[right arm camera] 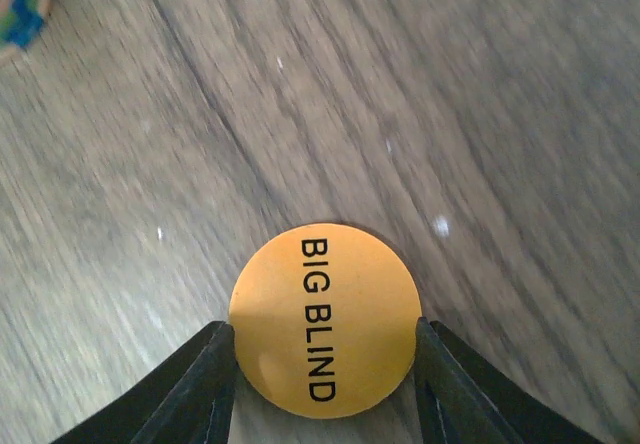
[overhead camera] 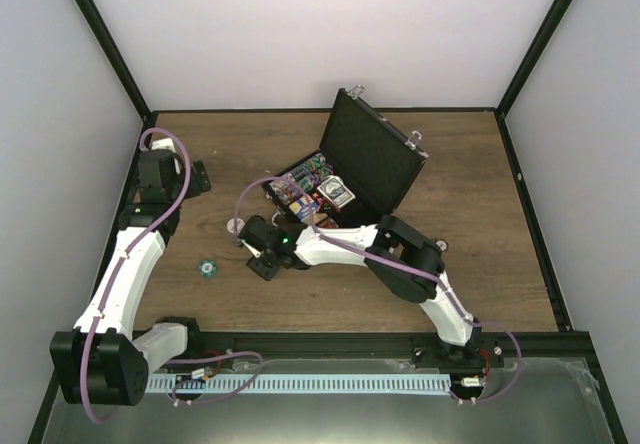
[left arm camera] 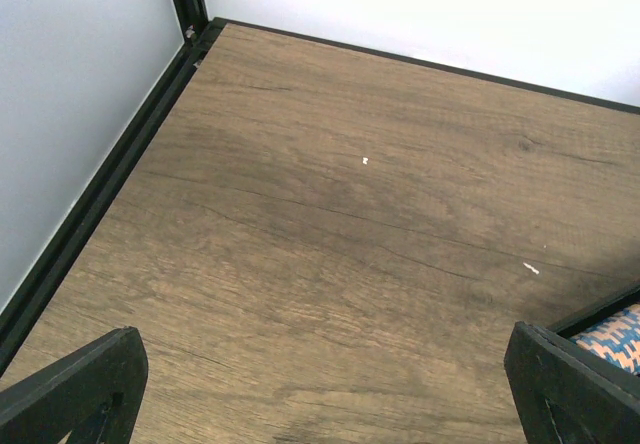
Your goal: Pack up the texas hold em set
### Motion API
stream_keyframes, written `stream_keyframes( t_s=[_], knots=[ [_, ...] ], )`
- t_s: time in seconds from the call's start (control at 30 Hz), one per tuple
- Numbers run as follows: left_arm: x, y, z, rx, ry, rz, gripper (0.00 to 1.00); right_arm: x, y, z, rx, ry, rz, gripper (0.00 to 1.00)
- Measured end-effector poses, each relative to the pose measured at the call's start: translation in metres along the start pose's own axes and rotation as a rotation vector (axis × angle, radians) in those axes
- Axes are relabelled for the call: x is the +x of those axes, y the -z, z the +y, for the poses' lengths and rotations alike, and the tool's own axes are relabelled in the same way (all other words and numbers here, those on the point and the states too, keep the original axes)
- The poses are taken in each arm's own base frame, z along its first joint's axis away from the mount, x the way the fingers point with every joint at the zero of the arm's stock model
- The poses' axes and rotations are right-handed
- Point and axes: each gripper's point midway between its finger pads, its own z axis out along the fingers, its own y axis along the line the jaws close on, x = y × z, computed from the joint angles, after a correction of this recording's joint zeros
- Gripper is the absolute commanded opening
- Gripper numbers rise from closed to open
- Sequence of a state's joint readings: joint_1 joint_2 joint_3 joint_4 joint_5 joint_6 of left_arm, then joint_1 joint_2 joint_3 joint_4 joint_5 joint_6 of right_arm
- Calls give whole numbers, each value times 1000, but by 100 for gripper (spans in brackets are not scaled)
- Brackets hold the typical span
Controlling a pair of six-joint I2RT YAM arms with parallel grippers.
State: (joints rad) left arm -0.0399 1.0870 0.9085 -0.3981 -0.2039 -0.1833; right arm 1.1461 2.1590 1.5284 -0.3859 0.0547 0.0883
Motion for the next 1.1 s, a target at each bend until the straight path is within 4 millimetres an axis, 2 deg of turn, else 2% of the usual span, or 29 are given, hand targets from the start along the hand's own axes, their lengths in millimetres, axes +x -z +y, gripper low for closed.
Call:
stream_keyframes(
  t_s=[0.1,0.2,0.4,0.57,0.67,0.9,1.0,1.1],
  knots=[
    [0,0,0,1,0,1,100,13,10,-3,9,-26,19,48],
    [0,0,0,0,0,2,100,15,23,-5,18,-49,10,49],
    [2,-2,0,-1,-2,8,100,-10,58,-8,20,-74,-77,49],
    [2,-2,0,-1,-2,9,100,-24,80,-27,50,-114,-128,49],
    [2,-2,-1,2,-2,9,100,-24,89,-58,93,-165,-138,49],
    [3,-2,-2,7,-2,10,100,-11,98,-162,227,-333,-137,49],
    [3,-2,-2,10,-2,11,100,-3,98,-187,258,-364,-126,49],
    [3,-2,-2,13,-2,12,100,3,89,-191,259,-361,-103,49]
  ],
)
